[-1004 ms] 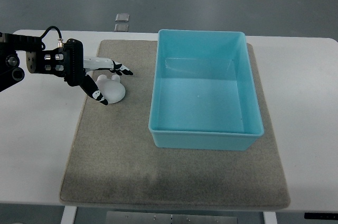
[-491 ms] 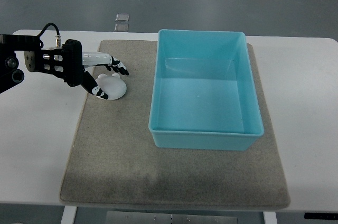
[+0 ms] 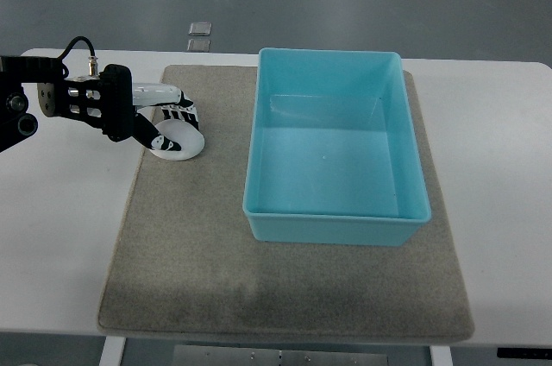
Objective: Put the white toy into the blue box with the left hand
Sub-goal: 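Lift the toy with the left hand and carry it over the blue box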
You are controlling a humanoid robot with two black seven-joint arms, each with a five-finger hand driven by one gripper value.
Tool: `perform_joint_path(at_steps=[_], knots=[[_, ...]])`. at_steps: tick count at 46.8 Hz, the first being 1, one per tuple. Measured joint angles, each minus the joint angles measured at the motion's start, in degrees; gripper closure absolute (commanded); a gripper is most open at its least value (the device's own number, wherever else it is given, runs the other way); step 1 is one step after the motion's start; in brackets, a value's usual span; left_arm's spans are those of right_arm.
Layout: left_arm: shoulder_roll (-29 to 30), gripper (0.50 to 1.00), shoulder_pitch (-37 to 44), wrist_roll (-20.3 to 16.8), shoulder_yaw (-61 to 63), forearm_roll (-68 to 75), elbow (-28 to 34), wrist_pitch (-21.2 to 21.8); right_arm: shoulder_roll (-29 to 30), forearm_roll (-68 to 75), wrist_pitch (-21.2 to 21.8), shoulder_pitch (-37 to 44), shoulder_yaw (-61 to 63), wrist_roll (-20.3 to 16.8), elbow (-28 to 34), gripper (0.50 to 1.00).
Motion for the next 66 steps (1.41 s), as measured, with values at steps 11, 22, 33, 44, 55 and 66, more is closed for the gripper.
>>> perform_joint_path(at_steps=[11,22,33,44,55,66], knots=[[0.0,1.0,0.0,-0.1,-0.1,-0.1,0.0,0.2,0.0,0.0,0.0,0.0,0.0,0.0,0.0,0.564],[0.0,1.0,-0.3,-0.1,-0.5,-0.1,0.0,1.6,0.0,0.0,0.0,0.0,0.0,0.0,0.0,0.564],[-0.1,1.0,-1.0,0.0,-0.9,-0.2,-0.1,7.9,0.0,0.0,0.0,0.0,0.0,0.0,0.0,0.564],[-0.5,1.0,-1.3,0.0,-1.3,-0.5,-1.7,17.7,0.0,0.0,0.0,0.0,0.0,0.0,0.0,0.564],[-1.8,1.0,-2.5,-0.1,-1.8,-0.9,-3.4,22.0,0.0,0.0,0.0,0.0,0.0,0.0,0.0,0.564],[-5.0,1.0,-2.7,-0.1,-2.6,-1.1,-3.3,22.2,0.0,0.0,0.0,0.0,0.0,0.0,0.0,0.564]])
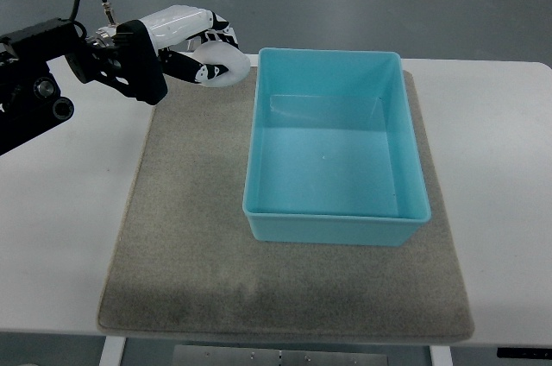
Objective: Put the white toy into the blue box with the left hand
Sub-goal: 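Lift the toy with the left hand and carry it over the blue box, then open the left hand fingers to drop the toy into the box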
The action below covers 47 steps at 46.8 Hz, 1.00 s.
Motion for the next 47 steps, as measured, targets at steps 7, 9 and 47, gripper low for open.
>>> perform_joint_path(at_steps=[7,9,47], knots=[[-2.4,1.0,-0.2,0.0,-0.1,0.0,0.0,0.1,0.0,0.0,0.0,0.0,0.0,0.0,0.0,0.564],[-3.0,1.0,-0.2,0.0,-0.1,0.0,0.0,0.1,0.0,0.0,0.0,0.0,0.0,0.0,0.0,0.564],[-13.8,0.828,2.1,0.1,-0.9,0.3,0.7,1.7,0.0,0.0,0.0,0.0,0.0,0.0,0.0,0.564]])
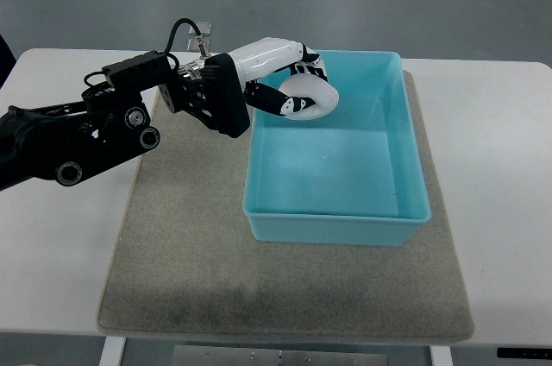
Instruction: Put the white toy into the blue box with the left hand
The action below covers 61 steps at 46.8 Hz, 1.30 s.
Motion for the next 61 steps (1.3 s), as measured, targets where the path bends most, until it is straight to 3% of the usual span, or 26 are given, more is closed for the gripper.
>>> perform_joint_path(at_steps=[13,16,20,36,61], knots=[[-0.1,0.695,1.2,0.0,0.1,0.1,0.1,0.0,0.0,0.0,0.0,0.0,0.0,0.0,0.0,0.564],[-0.1,0.688,1.4,0.0,0.1,0.0,0.0,0.1,0.0,0.0,0.0,0.0,0.0,0.0,0.0,0.564],[-0.1,0.632,1.9,0.0,0.1,-0.1,0.0,0.3,0.0,0.0,0.0,0.0,0.0,0.0,0.0,0.564],[0.0,0.626,2.0,-0.1,0.0,-0.3,0.2,1.8,0.0,0.0,0.0,0.0,0.0,0.0,0.0,0.564],[0.0,0.621,2.1,-0.1,-0.6,-0.8,7.3,5.2,0.0,0.0,0.0,0.0,0.0,0.0,0.0,0.564]])
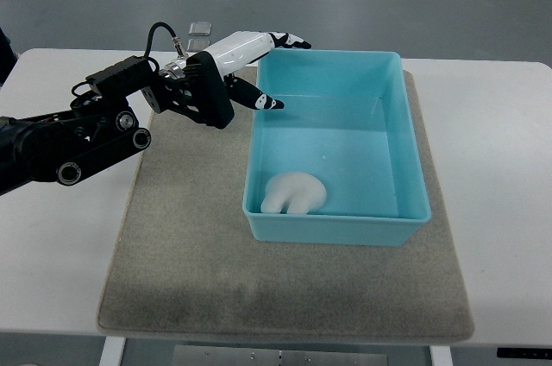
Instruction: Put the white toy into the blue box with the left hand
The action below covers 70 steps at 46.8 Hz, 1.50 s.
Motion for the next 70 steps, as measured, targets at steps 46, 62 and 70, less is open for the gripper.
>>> perform_joint_path(at_steps=[46,62,70], knots=[[0.2,0.542,0.0,-0.2,-2.3,-53.9,13.0,3.0,0.0,0.0,0.0,0.0,0.0,0.0,0.0,0.564],[-0.2,0.508,1.1,-0.3,-3.8,-77.0,16.5,-1.2,0.0,0.0,0.0,0.0,0.0,0.0,0.0,0.564],[-0.2,0.508,1.2,-0.3,-5.0,-81.6,20.8,-11.8,0.0,0.0,0.0,0.0,0.0,0.0,0.0,0.564]])
